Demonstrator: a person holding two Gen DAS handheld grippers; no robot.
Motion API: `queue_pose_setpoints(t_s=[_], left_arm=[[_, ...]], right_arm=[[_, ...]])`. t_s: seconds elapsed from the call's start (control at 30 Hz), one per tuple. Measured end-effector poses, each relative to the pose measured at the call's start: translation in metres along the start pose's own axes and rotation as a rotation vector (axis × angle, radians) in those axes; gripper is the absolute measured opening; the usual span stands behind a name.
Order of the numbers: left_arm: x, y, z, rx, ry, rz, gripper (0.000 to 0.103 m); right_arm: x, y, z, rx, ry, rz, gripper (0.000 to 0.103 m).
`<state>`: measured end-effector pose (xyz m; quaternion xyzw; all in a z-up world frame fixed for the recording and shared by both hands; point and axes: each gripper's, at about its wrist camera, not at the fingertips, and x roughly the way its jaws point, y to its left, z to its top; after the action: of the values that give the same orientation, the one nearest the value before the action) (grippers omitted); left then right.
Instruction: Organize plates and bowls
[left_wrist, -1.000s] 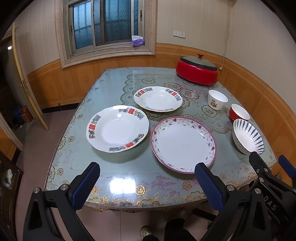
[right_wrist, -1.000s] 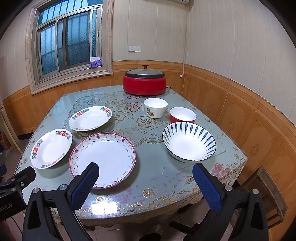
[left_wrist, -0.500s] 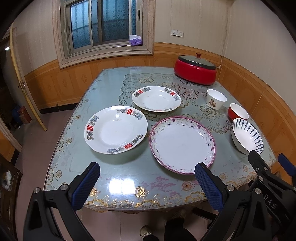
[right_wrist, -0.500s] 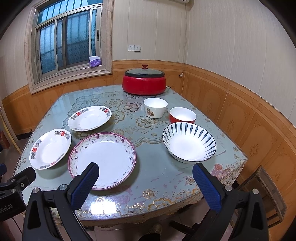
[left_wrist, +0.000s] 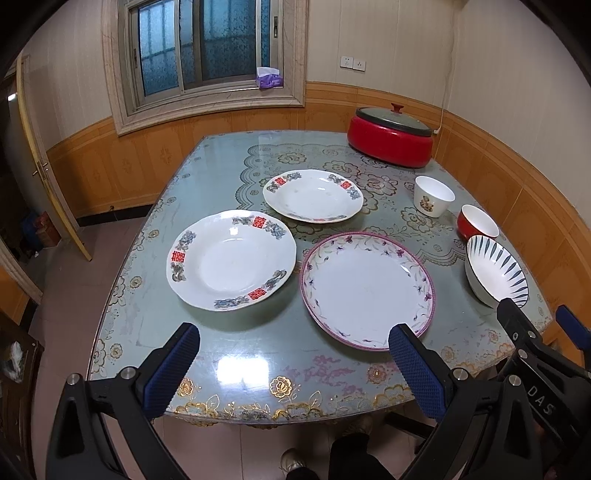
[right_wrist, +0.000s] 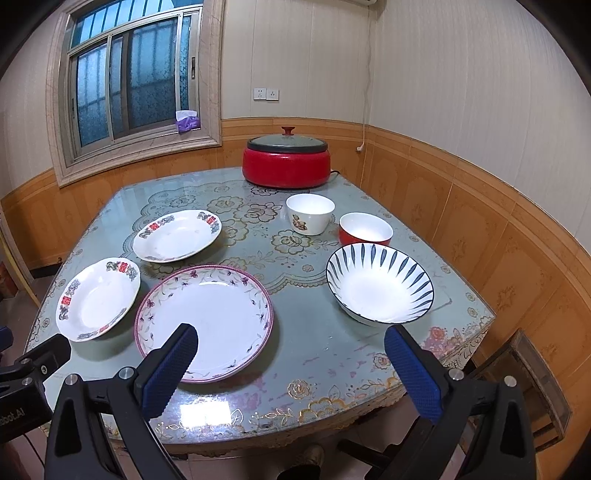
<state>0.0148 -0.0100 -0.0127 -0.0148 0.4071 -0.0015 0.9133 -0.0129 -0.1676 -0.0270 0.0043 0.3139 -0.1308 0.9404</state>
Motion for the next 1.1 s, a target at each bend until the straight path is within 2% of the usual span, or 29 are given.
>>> queue_pose_setpoints(t_s=[0.7, 1.1], left_arm=[[0.025, 0.001, 0.015, -0.036, 0.047, 0.011, 0.103], [0.072, -0.004, 0.044, -0.089, 0.063, -0.014, 0.103]], right_arm=[[0.023, -0.001, 0.011, -0.010, 0.024, 0.035, 0.103], [0.075, -0.008, 0.044, -0.102, 0.049, 0.111, 0.103]])
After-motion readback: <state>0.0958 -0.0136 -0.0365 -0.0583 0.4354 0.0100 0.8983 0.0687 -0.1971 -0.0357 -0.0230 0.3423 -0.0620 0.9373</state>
